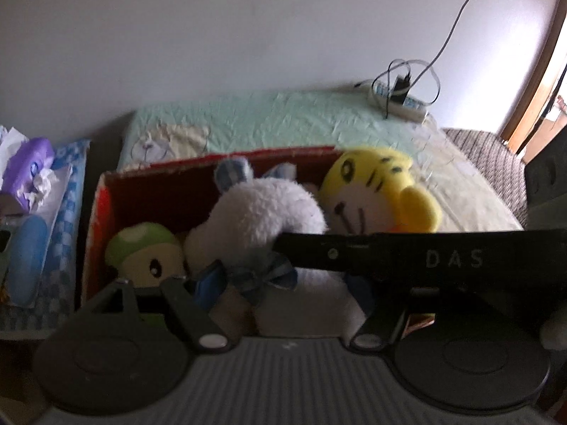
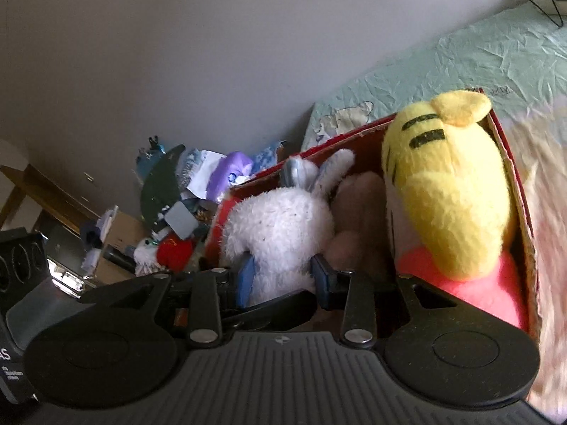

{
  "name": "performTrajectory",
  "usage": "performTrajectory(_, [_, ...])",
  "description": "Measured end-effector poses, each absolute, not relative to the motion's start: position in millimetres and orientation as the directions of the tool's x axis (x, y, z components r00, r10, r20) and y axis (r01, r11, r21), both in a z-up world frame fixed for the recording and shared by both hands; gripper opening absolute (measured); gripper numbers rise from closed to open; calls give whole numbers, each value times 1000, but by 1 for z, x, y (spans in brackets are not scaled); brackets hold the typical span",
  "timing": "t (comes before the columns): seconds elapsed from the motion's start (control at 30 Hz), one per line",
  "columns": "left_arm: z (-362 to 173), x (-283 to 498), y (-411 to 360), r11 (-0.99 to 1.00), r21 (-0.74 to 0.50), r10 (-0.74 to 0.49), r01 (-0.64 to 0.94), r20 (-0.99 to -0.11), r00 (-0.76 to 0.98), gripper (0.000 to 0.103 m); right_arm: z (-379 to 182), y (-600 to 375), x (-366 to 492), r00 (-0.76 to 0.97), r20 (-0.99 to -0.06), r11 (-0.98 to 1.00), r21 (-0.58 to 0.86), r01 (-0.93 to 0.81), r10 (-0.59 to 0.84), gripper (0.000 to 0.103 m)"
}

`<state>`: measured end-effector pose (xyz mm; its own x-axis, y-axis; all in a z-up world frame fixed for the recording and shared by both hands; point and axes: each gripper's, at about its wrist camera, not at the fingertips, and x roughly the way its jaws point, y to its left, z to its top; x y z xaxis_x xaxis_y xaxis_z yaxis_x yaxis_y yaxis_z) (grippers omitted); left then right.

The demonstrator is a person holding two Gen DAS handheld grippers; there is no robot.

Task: Organize objects
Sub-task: 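Lower the white bunny into the red box and open the right gripper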

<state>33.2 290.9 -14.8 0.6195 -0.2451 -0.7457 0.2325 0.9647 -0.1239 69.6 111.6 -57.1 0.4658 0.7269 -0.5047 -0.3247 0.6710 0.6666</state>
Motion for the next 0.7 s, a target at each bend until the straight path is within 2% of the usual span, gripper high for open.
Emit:
performTrajectory(0.33, [-31,46,292,963,-117,-246,244,-755,609,75,-59,122,74,474,-554,724,592,-355,685,37])
performTrajectory(0.57, [-32,42,286,961,-109,-243,253,-772,588,82,-52,115,63,478,-558,728,595,-340,679,38])
performTrajectory(0.7, [-29,37,283,964,-102,-231,244,-775,588,83,-47,104,57,498,-550,728,617,-300,671,38])
